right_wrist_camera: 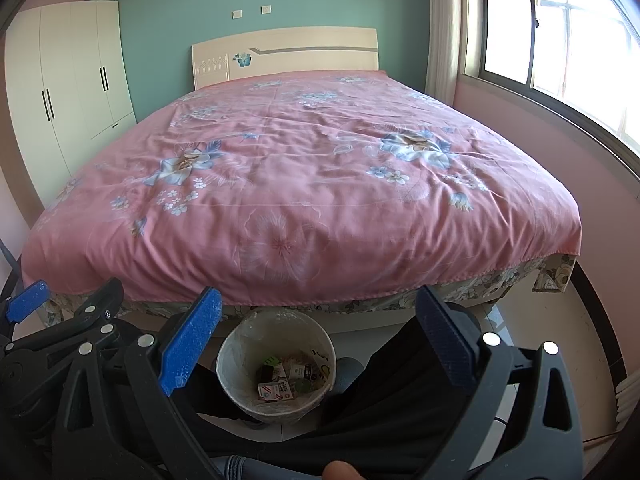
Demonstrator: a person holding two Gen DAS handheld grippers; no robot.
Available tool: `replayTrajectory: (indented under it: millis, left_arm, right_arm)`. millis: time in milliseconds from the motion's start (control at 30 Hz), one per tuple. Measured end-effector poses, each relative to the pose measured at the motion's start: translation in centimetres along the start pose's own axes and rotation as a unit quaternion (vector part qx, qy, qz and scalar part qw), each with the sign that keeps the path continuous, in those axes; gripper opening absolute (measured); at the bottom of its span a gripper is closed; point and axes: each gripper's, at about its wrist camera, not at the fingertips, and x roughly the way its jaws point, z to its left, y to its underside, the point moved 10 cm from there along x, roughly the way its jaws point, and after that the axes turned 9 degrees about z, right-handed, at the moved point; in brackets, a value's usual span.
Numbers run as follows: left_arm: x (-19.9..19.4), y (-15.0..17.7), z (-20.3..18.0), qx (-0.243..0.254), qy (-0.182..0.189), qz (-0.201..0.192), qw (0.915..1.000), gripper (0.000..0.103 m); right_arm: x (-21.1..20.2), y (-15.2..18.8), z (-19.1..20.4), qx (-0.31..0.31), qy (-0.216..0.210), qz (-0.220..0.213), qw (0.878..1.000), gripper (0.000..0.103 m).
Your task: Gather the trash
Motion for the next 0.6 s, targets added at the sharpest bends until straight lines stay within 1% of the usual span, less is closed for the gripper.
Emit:
replayTrajectory:
  millis: [600]
  left_arm:
    - [0.09,0.09,0.42,0.0,0.003,0.0,1.0,0.097]
  right_arm:
    - [0.07,0.14,0.14,0.001,0.0,-0.001,1.0,0.095]
